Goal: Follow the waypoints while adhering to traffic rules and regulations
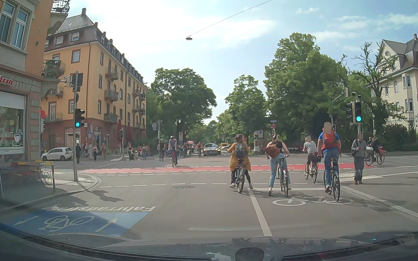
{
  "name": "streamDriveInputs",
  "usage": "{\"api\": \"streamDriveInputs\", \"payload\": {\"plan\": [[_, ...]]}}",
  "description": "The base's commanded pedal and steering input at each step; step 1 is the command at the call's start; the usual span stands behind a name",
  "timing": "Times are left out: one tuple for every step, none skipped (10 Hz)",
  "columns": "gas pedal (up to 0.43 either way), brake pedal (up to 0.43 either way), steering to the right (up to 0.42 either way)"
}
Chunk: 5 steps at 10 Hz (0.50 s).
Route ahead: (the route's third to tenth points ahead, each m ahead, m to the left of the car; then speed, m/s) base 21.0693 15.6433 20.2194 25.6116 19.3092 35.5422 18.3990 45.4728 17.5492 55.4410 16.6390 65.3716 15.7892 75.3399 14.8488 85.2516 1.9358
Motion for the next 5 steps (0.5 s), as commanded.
{"api": "streamDriveInputs", "payload": {"plan": [[0.0, 0.061, -0.012], [0.0, 0.055, -0.012], [0.0, 0.055, -0.012], [0.0, 0.049, -0.012], [0.0, 0.03, -0.01]]}}
